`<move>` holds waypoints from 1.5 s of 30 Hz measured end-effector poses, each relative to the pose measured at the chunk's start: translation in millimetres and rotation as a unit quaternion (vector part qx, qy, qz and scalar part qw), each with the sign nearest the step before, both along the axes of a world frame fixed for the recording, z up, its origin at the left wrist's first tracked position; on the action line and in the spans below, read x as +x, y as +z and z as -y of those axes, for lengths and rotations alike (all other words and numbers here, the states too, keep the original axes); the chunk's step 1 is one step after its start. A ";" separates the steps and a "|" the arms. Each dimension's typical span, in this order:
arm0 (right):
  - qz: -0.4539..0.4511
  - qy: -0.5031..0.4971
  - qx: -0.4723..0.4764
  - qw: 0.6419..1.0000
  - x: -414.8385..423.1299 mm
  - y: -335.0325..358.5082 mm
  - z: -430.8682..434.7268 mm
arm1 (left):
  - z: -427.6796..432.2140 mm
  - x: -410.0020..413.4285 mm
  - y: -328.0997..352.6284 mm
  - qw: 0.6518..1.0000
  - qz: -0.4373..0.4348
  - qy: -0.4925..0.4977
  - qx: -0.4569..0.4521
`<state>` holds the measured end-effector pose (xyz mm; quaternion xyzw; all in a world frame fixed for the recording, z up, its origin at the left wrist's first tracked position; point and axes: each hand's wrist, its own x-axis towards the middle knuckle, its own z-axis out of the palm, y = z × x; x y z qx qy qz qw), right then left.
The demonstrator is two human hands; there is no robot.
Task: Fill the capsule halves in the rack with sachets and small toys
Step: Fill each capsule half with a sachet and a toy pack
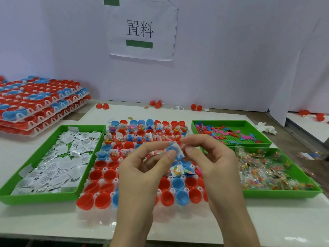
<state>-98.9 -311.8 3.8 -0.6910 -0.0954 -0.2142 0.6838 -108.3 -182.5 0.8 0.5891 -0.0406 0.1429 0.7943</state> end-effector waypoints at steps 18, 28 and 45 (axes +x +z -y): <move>-0.069 0.091 0.009 0.993 -2.3 2.9 -1.9 | -11.1 3.7 -8.2 1.000 0.011 -0.005 -0.012; -0.078 0.077 -0.005 0.994 0.2 2.3 4.7 | -98.9 19.1 -5.0 0.988 -0.016 0.086 0.127; -0.086 0.054 -0.013 0.995 5.1 -3.0 9.3 | -88.7 50.1 -23.7 0.900 -0.018 -0.002 0.436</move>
